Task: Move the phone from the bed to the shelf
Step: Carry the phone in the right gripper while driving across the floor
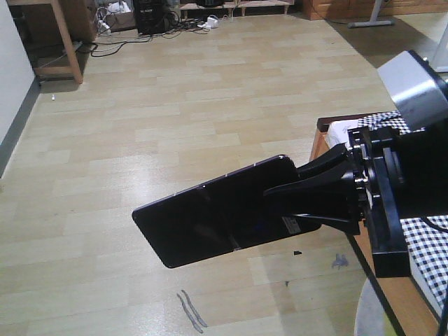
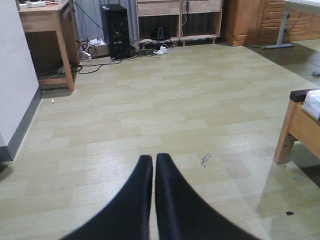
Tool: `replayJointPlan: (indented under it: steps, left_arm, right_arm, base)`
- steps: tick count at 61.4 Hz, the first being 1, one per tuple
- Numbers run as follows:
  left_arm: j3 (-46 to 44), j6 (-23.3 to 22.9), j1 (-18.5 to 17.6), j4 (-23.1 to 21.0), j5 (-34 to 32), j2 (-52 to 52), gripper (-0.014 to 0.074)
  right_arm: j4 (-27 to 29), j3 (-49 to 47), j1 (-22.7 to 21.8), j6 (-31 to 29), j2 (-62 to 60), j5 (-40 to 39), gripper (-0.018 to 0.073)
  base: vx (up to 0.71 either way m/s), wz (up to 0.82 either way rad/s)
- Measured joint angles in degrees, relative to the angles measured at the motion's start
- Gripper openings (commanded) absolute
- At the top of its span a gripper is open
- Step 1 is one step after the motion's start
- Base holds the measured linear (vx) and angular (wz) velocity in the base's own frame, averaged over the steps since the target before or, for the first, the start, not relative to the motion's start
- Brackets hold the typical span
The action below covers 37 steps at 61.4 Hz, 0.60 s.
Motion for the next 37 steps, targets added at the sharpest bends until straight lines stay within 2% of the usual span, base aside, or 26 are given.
replayJointPlan:
  steps: [37]
  left_arm:
    - [0.0,0.0,0.0,0.0,0.0,0.0,0.0001]
  right_arm:
    - [0.0,0.0,0.0,0.0,0.0,0.1,-0.0001]
  base:
    - [0.04,0.09]
